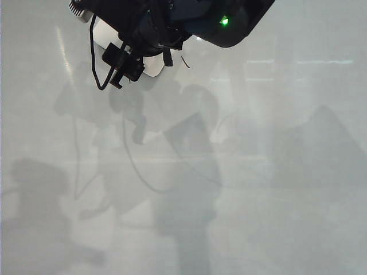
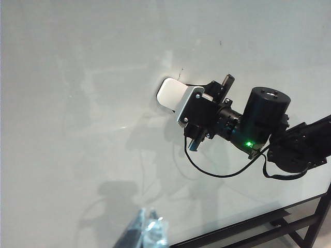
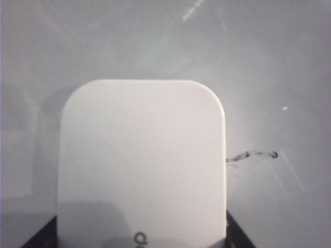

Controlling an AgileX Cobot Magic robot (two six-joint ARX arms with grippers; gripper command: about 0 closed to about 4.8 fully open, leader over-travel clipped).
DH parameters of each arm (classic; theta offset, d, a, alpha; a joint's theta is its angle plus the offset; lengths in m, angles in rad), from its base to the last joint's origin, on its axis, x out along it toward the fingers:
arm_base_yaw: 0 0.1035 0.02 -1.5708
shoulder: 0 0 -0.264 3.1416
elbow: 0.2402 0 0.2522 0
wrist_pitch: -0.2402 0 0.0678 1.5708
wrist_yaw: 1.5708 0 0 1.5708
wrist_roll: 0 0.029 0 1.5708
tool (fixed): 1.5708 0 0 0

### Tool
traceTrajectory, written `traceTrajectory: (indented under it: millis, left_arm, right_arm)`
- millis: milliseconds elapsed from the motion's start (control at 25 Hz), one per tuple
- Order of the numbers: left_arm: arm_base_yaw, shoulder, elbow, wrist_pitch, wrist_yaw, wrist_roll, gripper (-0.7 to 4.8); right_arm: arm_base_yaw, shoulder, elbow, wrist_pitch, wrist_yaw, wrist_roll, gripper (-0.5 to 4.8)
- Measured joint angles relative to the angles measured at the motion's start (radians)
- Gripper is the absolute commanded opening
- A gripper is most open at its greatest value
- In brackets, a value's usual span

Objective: Grab the whiteboard eraser that is attached to the surface of the whiteboard and use it to clean the writing on the whiteboard.

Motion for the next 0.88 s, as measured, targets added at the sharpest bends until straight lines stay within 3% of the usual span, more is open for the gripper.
traceTrajectory:
  millis: [320, 880]
  left_arm:
    - [0.000, 0.000, 0.000, 0.000, 0.000, 0.000, -0.05]
    - [0.000, 0.000, 0.000, 0.000, 0.000, 0.000, -0.05]
  right_arm:
    - [0.007, 0.002, 0.041, -0.054, 0.068, -0.121, 1.76]
    - [0.002, -0.104, 0.063, -0.138, 0.100, -0.208, 1.76]
